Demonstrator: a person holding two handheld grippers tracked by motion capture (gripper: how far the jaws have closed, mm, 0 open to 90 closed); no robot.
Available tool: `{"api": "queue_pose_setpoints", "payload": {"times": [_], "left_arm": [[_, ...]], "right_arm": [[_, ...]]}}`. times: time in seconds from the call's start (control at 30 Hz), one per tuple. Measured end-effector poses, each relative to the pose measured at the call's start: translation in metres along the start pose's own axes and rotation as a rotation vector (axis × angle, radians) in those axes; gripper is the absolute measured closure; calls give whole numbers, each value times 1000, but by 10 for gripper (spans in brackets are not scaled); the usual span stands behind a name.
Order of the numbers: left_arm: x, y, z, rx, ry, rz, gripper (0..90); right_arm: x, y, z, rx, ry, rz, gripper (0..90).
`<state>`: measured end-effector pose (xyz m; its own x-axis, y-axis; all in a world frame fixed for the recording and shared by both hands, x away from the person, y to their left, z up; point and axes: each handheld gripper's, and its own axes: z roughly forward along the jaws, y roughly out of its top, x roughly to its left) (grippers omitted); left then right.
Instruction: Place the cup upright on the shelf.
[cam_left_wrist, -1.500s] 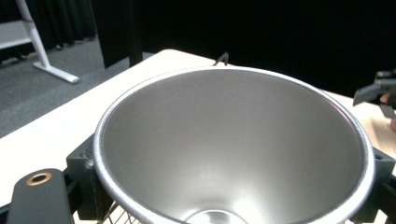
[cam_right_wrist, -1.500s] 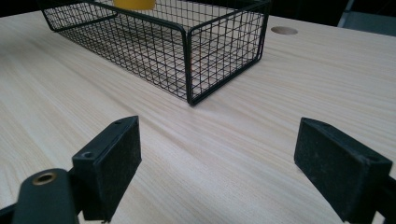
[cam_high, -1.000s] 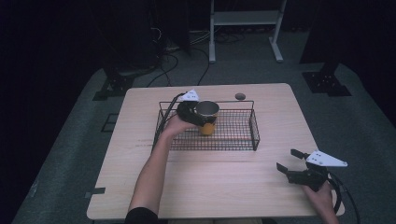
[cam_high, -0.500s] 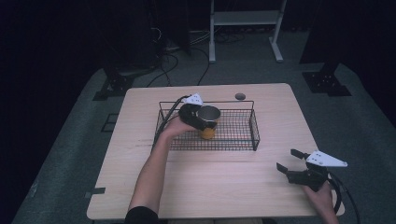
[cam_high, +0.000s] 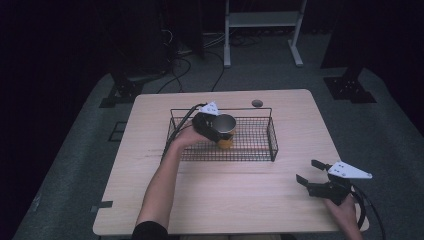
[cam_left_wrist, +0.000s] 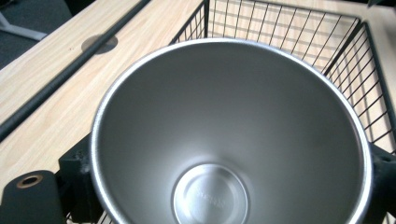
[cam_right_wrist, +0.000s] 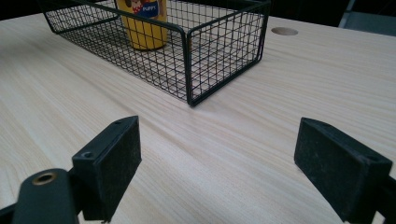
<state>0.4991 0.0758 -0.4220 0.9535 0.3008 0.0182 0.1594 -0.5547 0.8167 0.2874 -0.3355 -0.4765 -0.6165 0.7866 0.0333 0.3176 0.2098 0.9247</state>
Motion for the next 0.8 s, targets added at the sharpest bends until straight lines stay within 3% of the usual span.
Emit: {"api": "queue_pose_setpoints", "payload": {"times": [0.43,0.8], "left_arm": [[-2,4,-2,-22,34,-2,25],[-6,12,-7,-44,60,26,18]], "right_arm": [[0,0,0,0,3,-9,137],[0,0,-1,-9,9,-8,137]]}}
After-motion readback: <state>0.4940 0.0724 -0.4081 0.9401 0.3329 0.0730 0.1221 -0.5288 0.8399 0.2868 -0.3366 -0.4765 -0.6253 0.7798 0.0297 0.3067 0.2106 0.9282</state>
